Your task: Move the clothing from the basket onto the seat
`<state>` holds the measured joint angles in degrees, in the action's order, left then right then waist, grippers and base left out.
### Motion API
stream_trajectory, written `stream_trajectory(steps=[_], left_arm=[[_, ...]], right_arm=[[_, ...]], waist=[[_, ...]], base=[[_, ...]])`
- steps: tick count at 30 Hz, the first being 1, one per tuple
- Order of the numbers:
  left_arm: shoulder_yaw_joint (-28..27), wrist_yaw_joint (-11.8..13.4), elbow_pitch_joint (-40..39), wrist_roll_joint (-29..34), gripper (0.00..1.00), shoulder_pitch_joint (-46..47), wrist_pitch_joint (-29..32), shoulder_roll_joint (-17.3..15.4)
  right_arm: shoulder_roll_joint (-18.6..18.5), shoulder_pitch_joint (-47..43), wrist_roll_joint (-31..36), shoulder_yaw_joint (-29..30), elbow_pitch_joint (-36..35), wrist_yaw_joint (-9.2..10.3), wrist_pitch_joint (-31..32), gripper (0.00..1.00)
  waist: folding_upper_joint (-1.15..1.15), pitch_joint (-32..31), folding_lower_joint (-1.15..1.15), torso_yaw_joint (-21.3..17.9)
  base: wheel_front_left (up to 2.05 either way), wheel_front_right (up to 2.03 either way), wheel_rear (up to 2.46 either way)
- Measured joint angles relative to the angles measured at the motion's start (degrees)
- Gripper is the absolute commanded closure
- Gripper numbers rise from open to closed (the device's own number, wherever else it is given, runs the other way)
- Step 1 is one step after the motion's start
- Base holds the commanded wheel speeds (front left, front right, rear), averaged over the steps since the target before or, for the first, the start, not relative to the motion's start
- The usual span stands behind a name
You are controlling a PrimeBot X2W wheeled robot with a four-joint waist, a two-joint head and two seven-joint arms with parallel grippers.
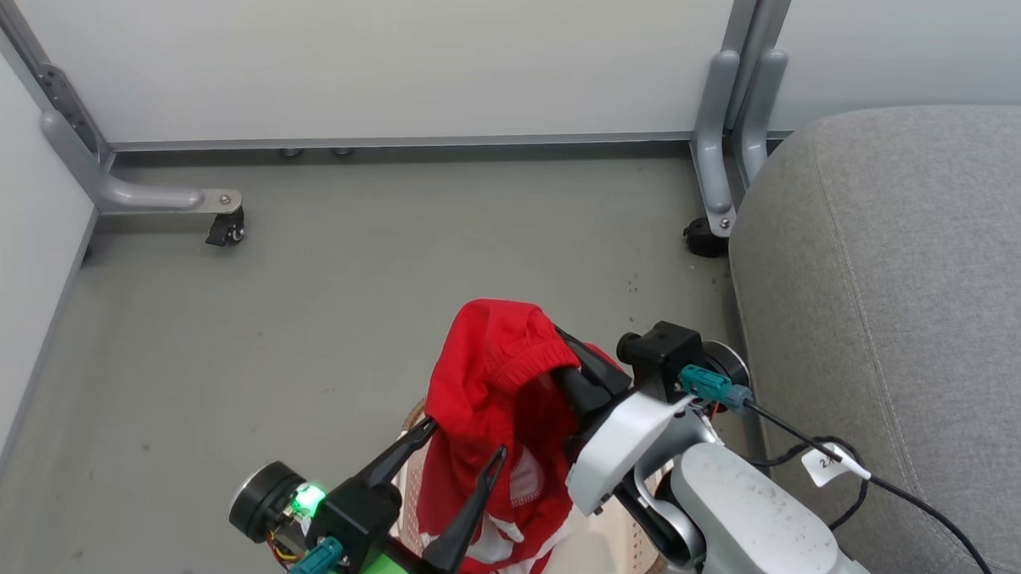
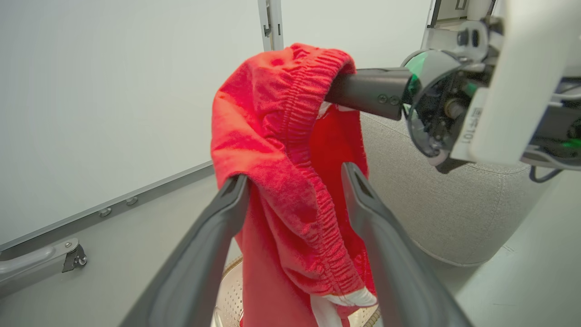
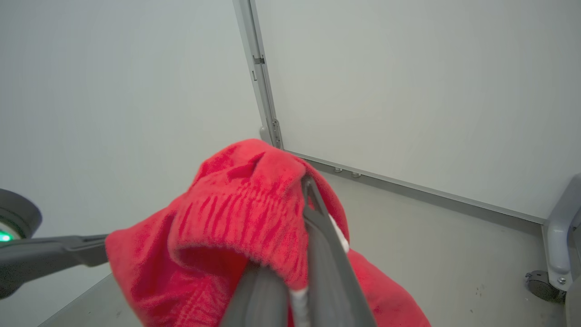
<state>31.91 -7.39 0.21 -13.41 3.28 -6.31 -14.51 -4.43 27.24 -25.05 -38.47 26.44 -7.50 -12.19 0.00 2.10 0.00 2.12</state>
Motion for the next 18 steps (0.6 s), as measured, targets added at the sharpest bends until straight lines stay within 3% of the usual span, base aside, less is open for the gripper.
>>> stream_trajectory(steps=[9, 18], left_arm=[[0.4, 0.2, 0.7, -0.2, 0.0, -0.4, -0.4, -1.1], [0.6, 0.9, 0.7, -0.1, 0.0, -0.1, -0.8, -1.7]], right_arm=[[0.1, 0.1, 0.0, 0.6, 1.2, 0.0, -0.5, 1.0], [0.2, 1.7, 0.2, 1.8, 1.5, 0.0, -1.0, 1.0]], waist=[[0.0, 0.1, 0.0, -0.5], [0.0, 1.2, 0.0, -4.6]], base=[[0.0, 0.0, 0.0], [0.0, 0.0, 0.0]])
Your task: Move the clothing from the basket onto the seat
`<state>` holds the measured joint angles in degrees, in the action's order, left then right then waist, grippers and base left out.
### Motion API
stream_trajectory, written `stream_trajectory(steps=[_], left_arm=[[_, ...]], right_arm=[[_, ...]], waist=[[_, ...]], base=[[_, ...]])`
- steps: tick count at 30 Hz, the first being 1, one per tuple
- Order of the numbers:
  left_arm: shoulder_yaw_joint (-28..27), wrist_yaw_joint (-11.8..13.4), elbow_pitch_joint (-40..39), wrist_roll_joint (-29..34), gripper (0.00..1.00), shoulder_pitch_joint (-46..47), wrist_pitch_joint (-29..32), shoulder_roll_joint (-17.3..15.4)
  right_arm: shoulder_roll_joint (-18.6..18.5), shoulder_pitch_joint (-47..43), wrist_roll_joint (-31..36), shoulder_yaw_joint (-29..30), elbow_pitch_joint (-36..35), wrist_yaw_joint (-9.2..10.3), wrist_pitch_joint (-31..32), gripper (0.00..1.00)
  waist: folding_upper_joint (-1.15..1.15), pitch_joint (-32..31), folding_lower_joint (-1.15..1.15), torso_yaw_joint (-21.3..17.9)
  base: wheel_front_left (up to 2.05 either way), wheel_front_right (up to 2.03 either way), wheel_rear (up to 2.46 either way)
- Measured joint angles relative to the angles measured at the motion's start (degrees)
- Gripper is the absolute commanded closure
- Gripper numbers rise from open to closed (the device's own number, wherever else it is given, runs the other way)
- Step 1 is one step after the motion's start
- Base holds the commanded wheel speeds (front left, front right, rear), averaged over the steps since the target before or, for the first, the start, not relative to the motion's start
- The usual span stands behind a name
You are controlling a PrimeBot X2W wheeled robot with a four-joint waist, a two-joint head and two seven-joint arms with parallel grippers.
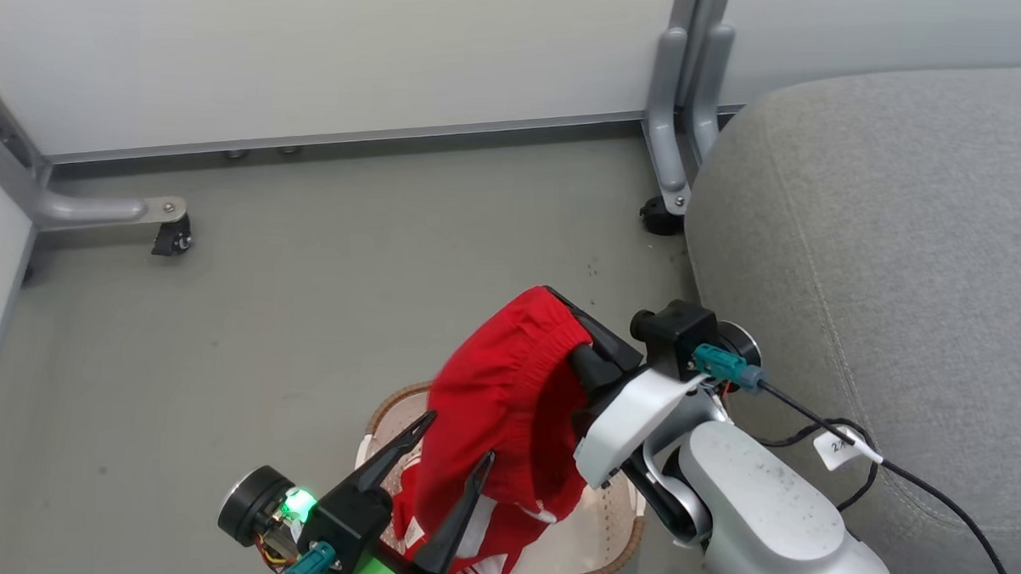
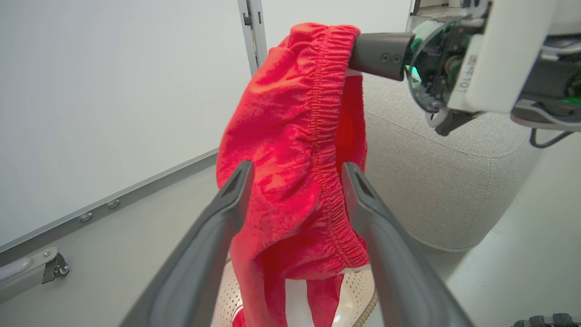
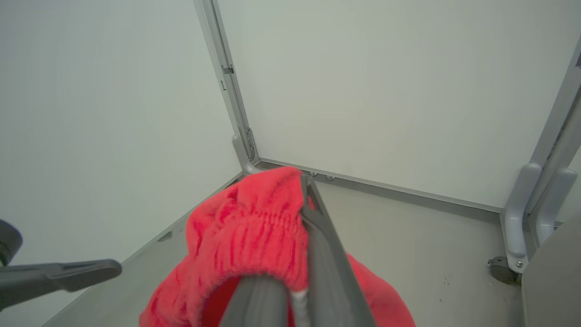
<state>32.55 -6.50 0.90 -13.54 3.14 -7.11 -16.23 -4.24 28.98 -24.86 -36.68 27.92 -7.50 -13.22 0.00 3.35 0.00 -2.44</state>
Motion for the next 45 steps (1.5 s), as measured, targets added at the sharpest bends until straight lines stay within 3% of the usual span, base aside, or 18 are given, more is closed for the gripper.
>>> stream_trajectory(steps=[27, 38, 45], left_arm=[[2.5, 0.2, -1.7, 0.1, 0.0, 6.0, 3.4, -2.5], [3.0, 0.2, -3.4, 1.1, 0.0, 11.1, 3.9, -2.5], [4.5, -0.1, -4.3, 2.6, 0.0, 15.5, 3.7, -2.3]], right_arm=[[0.1, 1.5, 1.5, 11.2, 0.8, 0.0, -1.8, 1.0], [-2.9, 8.1, 6.4, 24.5, -0.2, 0.0, -1.8, 1.0], [-9.7, 20.0, 9.1, 33.8, 1.2, 0.0, -1.8, 1.0]], waist=[[0.0, 6.8, 0.0, -23.4], [0.0, 13.0, 0.0, -24.4], [0.0, 16.2, 0.01, -20.7]], base=[[0.0, 0.0, 0.0], [0.0, 0.0, 0.0], [0.0, 0.0, 0.0]])
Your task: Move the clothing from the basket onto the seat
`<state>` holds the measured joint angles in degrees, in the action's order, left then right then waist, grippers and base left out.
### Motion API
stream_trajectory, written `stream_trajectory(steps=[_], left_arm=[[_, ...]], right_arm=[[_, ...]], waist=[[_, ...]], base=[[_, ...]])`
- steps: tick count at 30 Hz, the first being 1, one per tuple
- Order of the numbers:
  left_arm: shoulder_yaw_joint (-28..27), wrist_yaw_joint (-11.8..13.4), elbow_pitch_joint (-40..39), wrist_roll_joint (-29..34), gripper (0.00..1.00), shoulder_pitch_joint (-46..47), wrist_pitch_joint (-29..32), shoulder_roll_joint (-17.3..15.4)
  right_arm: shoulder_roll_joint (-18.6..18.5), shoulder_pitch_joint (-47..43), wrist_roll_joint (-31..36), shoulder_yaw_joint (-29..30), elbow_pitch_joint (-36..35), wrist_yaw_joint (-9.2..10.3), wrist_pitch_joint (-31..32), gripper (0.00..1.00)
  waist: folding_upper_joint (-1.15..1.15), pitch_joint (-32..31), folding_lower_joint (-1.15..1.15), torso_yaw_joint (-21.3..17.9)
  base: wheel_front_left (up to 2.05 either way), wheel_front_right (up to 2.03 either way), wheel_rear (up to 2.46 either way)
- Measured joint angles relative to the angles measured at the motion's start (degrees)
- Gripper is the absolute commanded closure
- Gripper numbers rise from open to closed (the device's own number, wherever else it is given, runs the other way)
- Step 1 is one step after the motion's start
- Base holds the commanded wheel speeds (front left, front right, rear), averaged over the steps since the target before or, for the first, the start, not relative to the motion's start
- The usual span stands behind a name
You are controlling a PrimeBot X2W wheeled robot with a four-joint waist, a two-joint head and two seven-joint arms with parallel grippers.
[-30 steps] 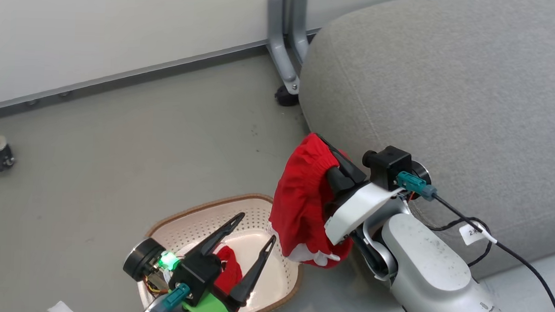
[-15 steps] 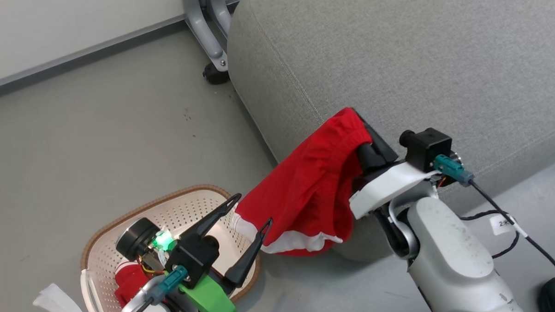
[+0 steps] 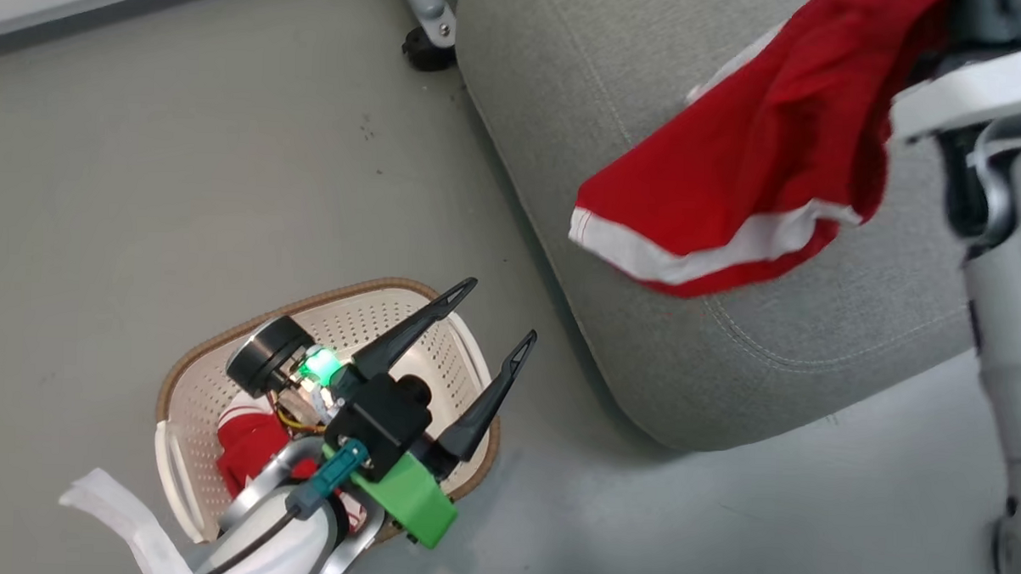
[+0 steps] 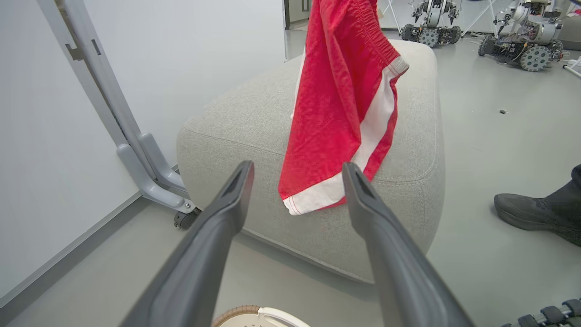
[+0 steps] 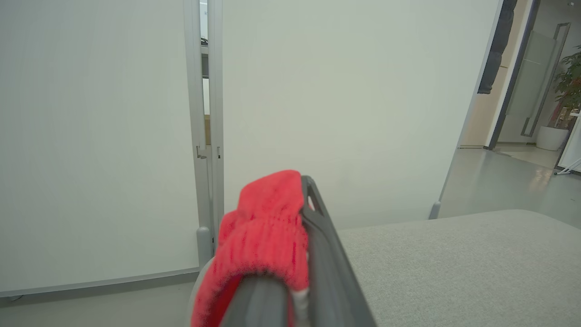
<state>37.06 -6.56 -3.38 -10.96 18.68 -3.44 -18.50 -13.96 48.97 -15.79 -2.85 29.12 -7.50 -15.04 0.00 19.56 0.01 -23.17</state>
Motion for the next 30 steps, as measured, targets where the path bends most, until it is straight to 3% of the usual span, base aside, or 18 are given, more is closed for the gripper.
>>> stream_trajectory(steps=[10, 16, 17, 18, 19, 24, 30], left_arm=[[2.1, -0.3, 0.7, 0.6, 0.0, 4.2, -2.4, 0.9], [2.5, -0.4, 1.5, 0.9, 0.0, 5.4, -3.2, 1.1], [2.6, -0.4, 1.6, 0.9, 0.0, 5.5, -3.2, 1.1], [2.7, -0.4, 1.8, 0.9, 0.0, 5.5, -3.2, 1.1], [2.7, -0.4, 2.0, 0.9, 0.0, 5.5, -3.2, 1.0], [2.8, -0.4, 2.8, 0.9, 0.0, 5.8, -3.7, 0.9], [2.9, 0.1, 4.2, 0.1, 0.0, 5.7, -4.9, 1.0]], right_arm=[[-10.6, 10.5, 5.4, 6.0, 8.5, -0.01, 0.0, 1.0], [-10.7, 8.3, 6.1, 10.3, 17.8, -0.01, 0.0, 1.0], [-10.3, 7.2, 6.3, 11.0, 19.0, -0.01, 0.0, 0.93], [-9.8, 5.9, 6.4, 11.8, 20.4, -0.01, 0.0, 0.62], [-9.2, 4.7, 6.5, 12.7, 21.3, -0.01, 0.0, 0.0], [-6.3, -0.6, 7.0, 17.2, 21.5, -0.01, 0.0, 0.0], [-1.5, -10.9, 6.3, 22.0, 15.0, -0.01, 0.0, 0.0]], waist=[[0.0, 4.6, 0.0, 8.1], [0.0, 8.4, 0.0, 11.2], [0.0, 8.9, 0.0, 11.5], [0.0, 9.5, 0.0, 11.9], [0.0, 10.0, 0.0, 12.2], [0.0, 11.2, 0.0, 12.7], [0.0, 9.1, 0.0, 12.0]], base=[[0.0, 0.0, 0.0], [0.0, 0.0, 0.0], [0.0, 0.0, 0.0], [0.0, 0.0, 0.0], [0.0, 0.0, 0.0], [0.0, 0.0, 0.0], [0.0, 0.0, 0.0]])
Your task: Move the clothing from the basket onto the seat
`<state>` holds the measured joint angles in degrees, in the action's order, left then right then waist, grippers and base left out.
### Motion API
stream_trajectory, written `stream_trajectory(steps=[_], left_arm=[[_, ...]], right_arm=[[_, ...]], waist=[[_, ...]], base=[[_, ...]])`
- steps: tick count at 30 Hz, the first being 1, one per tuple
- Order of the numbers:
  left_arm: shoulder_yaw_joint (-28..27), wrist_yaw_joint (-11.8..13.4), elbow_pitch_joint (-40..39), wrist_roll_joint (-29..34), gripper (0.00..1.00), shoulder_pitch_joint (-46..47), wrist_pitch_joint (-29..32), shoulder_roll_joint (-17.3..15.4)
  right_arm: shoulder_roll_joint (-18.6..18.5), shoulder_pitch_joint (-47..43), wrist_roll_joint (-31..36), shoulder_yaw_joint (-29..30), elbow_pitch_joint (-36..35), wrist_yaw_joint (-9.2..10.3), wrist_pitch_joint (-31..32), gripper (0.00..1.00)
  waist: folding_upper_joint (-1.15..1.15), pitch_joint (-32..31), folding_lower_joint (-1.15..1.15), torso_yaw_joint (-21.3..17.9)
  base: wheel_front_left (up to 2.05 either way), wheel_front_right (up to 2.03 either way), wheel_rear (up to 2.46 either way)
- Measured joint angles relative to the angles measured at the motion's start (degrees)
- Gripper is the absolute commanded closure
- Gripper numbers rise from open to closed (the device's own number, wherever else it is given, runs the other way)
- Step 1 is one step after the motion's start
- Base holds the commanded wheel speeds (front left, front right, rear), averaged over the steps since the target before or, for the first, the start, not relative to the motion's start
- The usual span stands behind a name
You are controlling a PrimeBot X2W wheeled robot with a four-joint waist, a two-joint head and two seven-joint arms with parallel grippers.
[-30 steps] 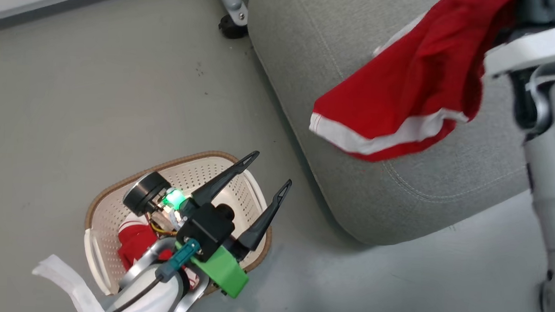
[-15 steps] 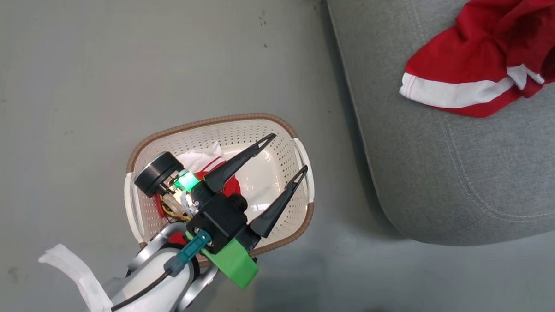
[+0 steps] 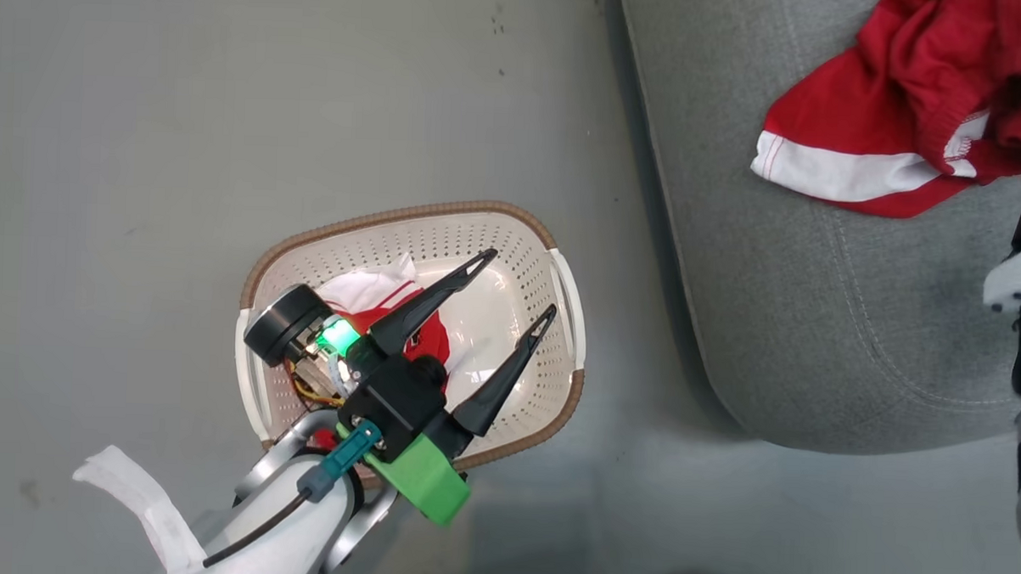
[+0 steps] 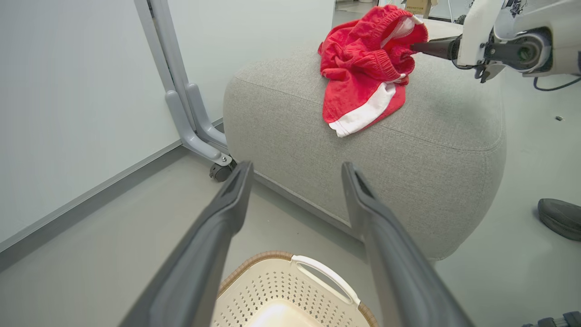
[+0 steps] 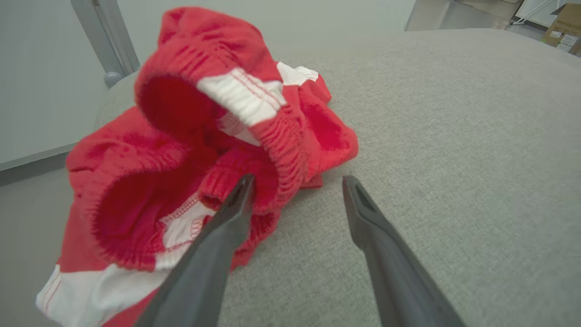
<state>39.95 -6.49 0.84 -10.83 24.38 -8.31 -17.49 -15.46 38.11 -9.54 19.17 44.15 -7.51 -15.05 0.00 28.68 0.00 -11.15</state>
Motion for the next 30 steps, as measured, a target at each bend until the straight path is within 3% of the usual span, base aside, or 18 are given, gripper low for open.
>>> stream_trajectory(steps=[8, 15, 23, 30], left_arm=[[-1.8, 2.4, 1.8, -2.3, 0.0, -2.4, -2.0, -0.1], [-5.4, 5.9, 4.0, -4.7, 0.0, -4.5, -4.3, 0.4], [-12.6, 10.6, 6.6, -8.0, 0.0, -6.3, -6.4, 1.4], [-20.4, 13.6, 6.0, -9.2, 0.0, -8.2, -6.7, 2.3]], right_arm=[[6.8, -10.8, 1.5, 0.9, -12.6, 0.0, 0.0, 0.0], [11.1, -17.5, 4.0, -4.8, -23.5, 0.01, 0.0, 0.0], [12.6, -23.4, 3.4, -13.8, -32.1, 0.0, 1.2, 0.0], [12.6, -26.4, 2.2, -17.8, -37.3, 0.01, 3.4, 0.0]], waist=[[0.0, -4.3, 0.0, -1.1], [0.0, -8.7, 0.0, -0.9], [0.0, -12.4, 0.0, 2.2], [0.0, -14.6, -0.01, 6.3]], base=[[0.0, 0.0, 0.0], [0.0, 0.0, 0.0], [0.0, 0.0, 0.0], [0.0, 0.0, 0.0]])
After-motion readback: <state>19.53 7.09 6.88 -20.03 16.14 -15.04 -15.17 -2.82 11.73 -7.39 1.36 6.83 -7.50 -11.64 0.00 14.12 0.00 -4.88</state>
